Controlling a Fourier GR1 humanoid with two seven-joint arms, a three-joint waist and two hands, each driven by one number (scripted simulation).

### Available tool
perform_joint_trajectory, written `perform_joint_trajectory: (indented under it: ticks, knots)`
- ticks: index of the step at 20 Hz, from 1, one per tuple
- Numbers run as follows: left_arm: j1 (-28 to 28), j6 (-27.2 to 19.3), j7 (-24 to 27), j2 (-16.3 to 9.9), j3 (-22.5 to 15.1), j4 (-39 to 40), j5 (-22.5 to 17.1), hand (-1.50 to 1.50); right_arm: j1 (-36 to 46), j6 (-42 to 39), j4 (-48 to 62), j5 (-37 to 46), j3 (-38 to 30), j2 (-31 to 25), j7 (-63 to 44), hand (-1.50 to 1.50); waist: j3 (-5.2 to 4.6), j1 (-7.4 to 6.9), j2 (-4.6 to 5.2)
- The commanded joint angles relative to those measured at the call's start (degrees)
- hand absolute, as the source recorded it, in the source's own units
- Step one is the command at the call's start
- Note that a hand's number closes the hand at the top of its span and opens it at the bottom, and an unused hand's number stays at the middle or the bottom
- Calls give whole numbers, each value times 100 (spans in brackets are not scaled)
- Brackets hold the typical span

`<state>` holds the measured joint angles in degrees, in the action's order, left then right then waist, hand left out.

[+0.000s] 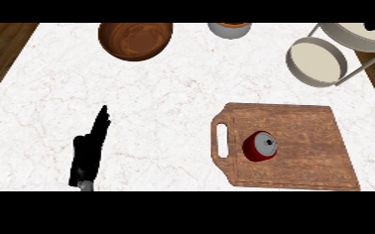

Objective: Pick the bell pepper from the cutting board and place it in the tiered basket

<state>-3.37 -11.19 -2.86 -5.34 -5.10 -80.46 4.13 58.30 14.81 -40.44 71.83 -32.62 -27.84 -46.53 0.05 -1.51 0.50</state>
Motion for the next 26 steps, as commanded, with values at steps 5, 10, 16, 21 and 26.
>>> perform_joint_trajectory:
  ticks: [5,10,16,21,26]
  knots:
    - [-30,-9,40,102,-93,-19,46,0,24,1498,447,-1304,-962,322,839,-150,10,-50,32]
    - [-150,127,265,-62,157,99,-119,0,99,2144,245,-1964,-1202,333,1676,-150,3,-5,1]
    - [-120,98,33,-118,179,-83,-74,0,-123,2936,-275,-2121,-1143,266,2166,-150,-4,108,-49]
    - [-264,104,-111,-151,281,-191,-174,0,-440,3133,-877,-1597,-1242,-368,1200,-150,-17,300,-117]
    - [-386,-25,184,-72,291,38,-70,0,-1288,2804,-2584,-1579,-1350,199,400,-150,-28,512,-195]
